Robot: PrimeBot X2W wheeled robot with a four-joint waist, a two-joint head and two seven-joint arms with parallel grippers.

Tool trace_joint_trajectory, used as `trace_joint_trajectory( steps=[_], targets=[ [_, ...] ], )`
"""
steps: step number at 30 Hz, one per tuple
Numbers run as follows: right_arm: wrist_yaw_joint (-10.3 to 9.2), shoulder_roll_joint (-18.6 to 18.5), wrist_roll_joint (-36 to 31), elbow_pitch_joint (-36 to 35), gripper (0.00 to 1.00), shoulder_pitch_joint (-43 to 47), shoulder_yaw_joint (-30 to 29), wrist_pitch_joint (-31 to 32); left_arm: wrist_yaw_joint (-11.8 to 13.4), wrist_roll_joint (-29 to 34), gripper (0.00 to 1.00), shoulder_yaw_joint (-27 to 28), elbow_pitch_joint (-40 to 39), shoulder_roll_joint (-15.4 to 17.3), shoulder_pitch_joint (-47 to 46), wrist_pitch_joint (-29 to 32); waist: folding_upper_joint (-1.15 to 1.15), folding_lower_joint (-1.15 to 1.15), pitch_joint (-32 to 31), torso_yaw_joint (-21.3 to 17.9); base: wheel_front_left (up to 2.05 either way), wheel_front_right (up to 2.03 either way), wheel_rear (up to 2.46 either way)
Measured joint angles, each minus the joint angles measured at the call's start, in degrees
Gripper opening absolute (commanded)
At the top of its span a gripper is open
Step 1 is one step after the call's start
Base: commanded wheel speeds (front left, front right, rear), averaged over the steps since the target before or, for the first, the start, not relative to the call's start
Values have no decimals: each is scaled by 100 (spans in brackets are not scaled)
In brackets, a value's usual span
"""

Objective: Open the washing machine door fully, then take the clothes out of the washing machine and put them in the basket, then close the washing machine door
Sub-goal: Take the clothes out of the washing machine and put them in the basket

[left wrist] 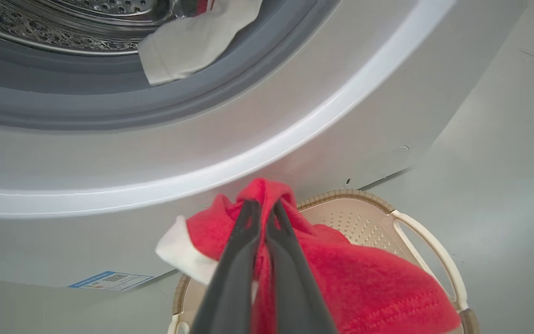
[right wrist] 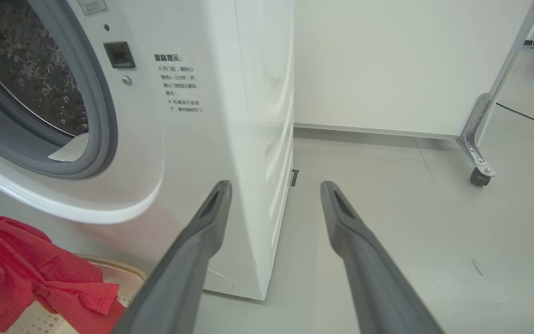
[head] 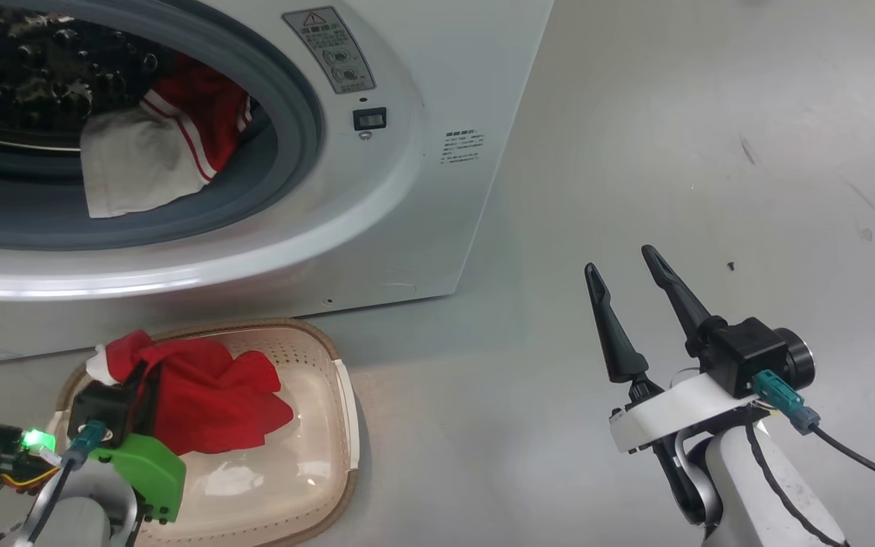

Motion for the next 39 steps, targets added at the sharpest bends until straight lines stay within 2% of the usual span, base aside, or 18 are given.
trace_joint_trajectory(
  steps=[16,36,38,39],
  targets=[
    [-8,29,0,-7,100,-204,34,0,-69,122,0,-192,1032,29,-595,179,0,0,583,-469,0,0,0],
    [-19,56,0,-3,100,-294,30,0,-69,108,2,-145,2061,-32,-873,111,0,0,696,-473,0,0,0],
    [-19,56,0,3,100,-296,30,0,-69,103,81,-130,2128,-38,-932,101,0,0,689,-458,0,0,0],
    [-19,56,0,7,100,-298,30,0,-68,90,100,-109,2185,-49,-961,98,0,0,684,-449,0,0,0]
  ],
)
